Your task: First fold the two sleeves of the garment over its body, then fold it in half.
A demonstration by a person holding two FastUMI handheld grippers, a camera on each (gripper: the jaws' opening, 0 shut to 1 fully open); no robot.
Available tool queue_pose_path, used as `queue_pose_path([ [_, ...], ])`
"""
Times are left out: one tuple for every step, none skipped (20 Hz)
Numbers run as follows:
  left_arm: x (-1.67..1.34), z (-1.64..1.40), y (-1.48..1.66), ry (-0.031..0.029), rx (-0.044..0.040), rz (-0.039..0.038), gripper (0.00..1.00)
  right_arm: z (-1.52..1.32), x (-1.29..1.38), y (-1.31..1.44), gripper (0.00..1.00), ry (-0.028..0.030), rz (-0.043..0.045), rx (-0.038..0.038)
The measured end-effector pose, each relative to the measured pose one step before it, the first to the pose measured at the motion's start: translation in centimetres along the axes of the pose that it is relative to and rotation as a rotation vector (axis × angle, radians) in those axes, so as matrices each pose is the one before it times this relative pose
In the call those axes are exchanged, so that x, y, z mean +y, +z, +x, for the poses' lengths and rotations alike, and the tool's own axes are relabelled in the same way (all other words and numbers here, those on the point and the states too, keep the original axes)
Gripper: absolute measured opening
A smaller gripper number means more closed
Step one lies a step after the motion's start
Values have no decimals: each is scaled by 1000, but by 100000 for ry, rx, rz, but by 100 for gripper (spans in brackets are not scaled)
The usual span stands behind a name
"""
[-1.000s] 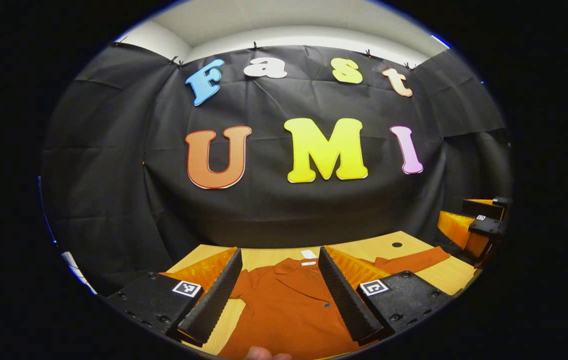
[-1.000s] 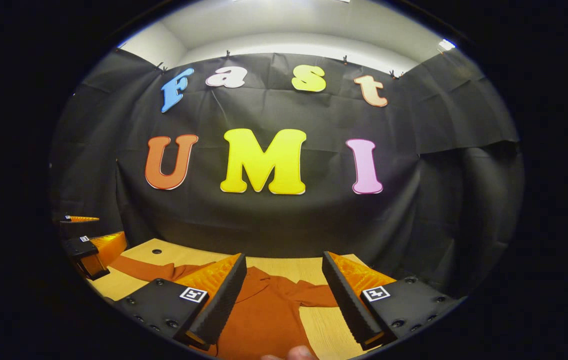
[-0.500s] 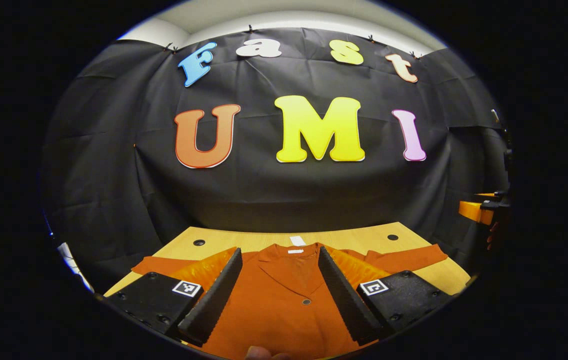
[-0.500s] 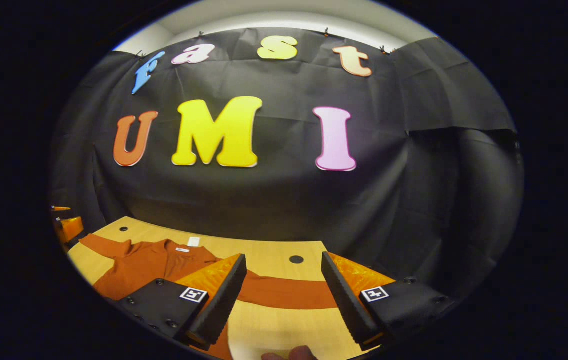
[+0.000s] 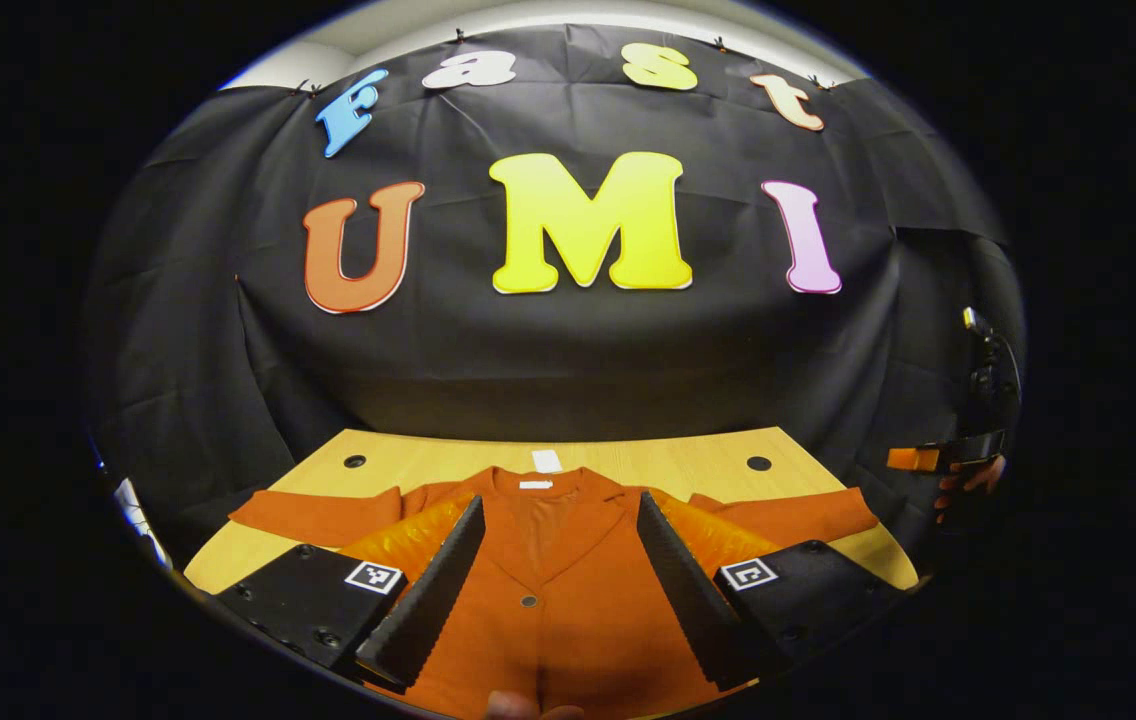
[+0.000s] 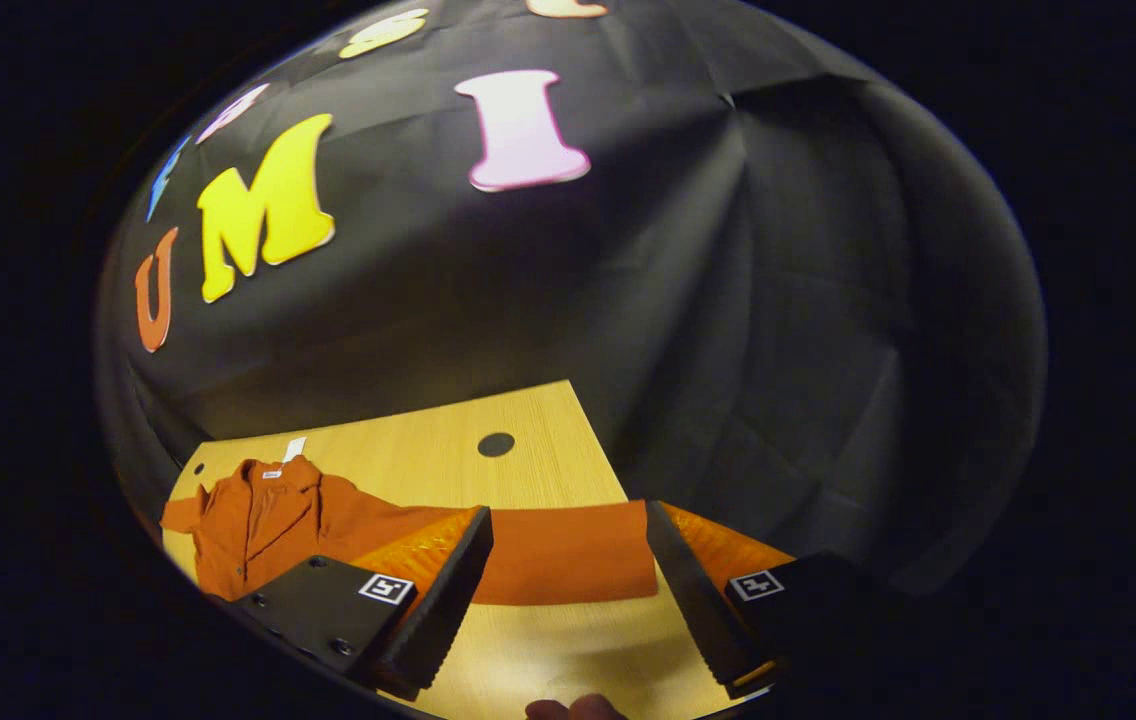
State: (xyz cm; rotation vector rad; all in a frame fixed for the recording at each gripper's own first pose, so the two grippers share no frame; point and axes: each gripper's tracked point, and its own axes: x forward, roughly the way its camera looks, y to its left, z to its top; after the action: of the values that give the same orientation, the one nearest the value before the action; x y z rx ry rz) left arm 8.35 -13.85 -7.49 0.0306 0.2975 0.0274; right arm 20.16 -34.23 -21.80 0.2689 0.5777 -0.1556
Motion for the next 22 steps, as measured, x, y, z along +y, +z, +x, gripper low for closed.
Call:
queue_pose_path([
  [-463,222,-20,406,1183,673,99,1310,-891,-832,98,-91,2976,2527],
  [-392,-25,-226,622,991,974,99,1221,-849,-452,98,-193,1099,1428],
  [-403,78,15,-83,560,722,99,1322,-903,-402,98,-715,-185,972],
  [-281,55,23,-337,442,503,99,1348,-862,-463,98,-630,-311,1314],
  [-486,31,-7,-950,1036,399,99,1404,-526,-400,98,273,944,1324],
  [-495,97,-148,-1533,1089,-136,99,1395,-410,-334,97,781,1893,1466],
  [-374,-30,-193,-819,1767,118,99,1390,-235,-557,94,1603,1554,2041],
  [-124,34,-337,463,1457,262,99,1442,-298,-616,98,484,1064,2898],
  [89,-136,-130,797,1076,338,99,1278,-306,-592,98,924,833,2489],
  [0,-65,-350,903,1457,121,99,1158,-35,-210,97,1119,1318,2049],
  [-13,-93,-278,811,1309,-70,99,1202,-288,-337,97,334,1038,1932],
  [23,-146,-388,1039,1141,70,99,814,-260,-26,93,330,1042,1356],
  [56,-65,-237,1012,1037,30,99,533,-115,-221,93,447,1237,1582],
  [-87,-196,-367,564,1055,-11,99,447,143,-197,93,1463,2198,1355],
  [-101,-121,-154,258,798,-78,99,188,339,103,93,1750,2652,-45],
  [-88,-260,-143,286,212,368,99,331,45,104,95,803,1465,482],
  [-37,-130,12,295,107,522,99,-115,151,-232,95,948,915,-123],
  [73,-162,-89,211,-26,428,100,-866,178,177,91,-1197,1087,1377],
  [-80,-8,63,125,27,-40,99,501,-419,-240,86,-1621,23,222],
  [19,-15,-134,133,46,-438,99,-265,-114,-82,82,-1976,-949,930],
  [44,83,-12,-73,135,-934,99,-253,-180,-232,79,-1663,-1492,634],
  [2,25,-260,35,774,-832,99,-143,-128,69,76,-1280,-997,332],
])
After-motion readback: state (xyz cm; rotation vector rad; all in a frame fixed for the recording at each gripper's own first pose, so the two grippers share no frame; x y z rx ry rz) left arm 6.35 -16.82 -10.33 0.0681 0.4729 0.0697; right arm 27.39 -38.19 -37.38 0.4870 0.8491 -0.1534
